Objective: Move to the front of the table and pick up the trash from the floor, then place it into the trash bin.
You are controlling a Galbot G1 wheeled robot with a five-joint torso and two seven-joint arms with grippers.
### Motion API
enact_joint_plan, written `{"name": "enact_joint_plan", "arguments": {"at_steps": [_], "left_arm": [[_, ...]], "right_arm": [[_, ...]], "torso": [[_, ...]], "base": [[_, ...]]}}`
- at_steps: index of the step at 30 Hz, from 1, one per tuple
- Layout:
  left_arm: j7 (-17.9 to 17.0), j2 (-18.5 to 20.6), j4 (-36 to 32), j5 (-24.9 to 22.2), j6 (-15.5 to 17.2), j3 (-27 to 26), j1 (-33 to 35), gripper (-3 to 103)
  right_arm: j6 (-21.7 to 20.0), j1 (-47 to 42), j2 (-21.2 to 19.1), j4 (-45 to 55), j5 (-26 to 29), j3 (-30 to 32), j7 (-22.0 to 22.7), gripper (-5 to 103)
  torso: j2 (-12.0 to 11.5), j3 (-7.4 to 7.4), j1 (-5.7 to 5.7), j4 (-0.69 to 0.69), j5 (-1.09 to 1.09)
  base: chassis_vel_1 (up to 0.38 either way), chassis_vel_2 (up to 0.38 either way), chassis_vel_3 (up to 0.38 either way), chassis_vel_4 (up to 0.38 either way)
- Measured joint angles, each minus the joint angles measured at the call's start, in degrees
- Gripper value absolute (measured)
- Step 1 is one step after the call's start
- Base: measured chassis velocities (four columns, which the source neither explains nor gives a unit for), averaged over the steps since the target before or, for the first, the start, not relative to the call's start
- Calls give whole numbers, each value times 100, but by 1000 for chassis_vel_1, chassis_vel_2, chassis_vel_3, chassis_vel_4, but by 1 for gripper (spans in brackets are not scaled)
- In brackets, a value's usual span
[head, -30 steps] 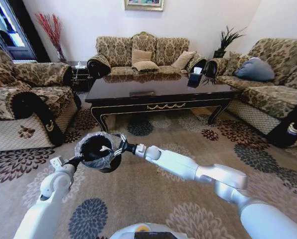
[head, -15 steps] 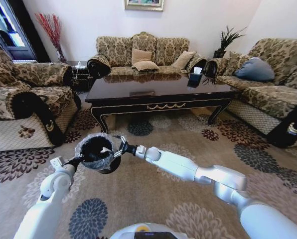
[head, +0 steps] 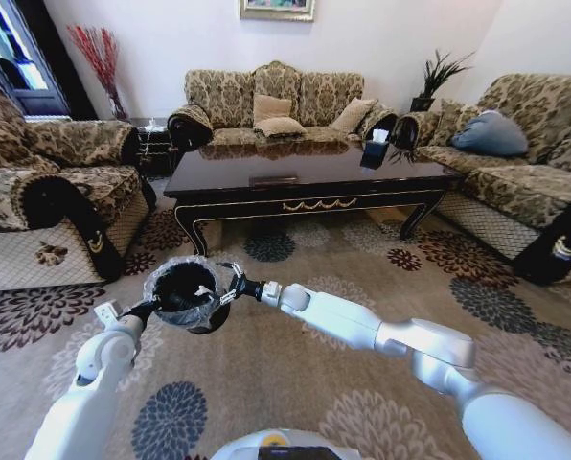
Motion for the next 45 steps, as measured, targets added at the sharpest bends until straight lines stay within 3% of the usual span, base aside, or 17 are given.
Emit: {"name": "enact_joint_plan", "arguments": {"at_steps": [14, 32, 45], "left_arm": [[2, -37, 16, 49, -16, 44, 15, 2], [26, -29, 147, 12, -77, -25, -65, 2], [31, -124, 117, 161, -77, 171, -52, 2]], "right_arm": [[88, 68, 114, -69, 12, 156, -16, 100], [157, -11, -73, 129, 162, 105, -154, 100], [155, 46, 120, -26, 95, 88, -154, 100]], "torso": [[-1, 0, 0, 0, 0], [-1, 0, 0, 0, 0], [-1, 0, 0, 0, 0]], "base": [[0, 0, 0, 0], [0, 0, 0, 0], [0, 0, 0, 0]]}}
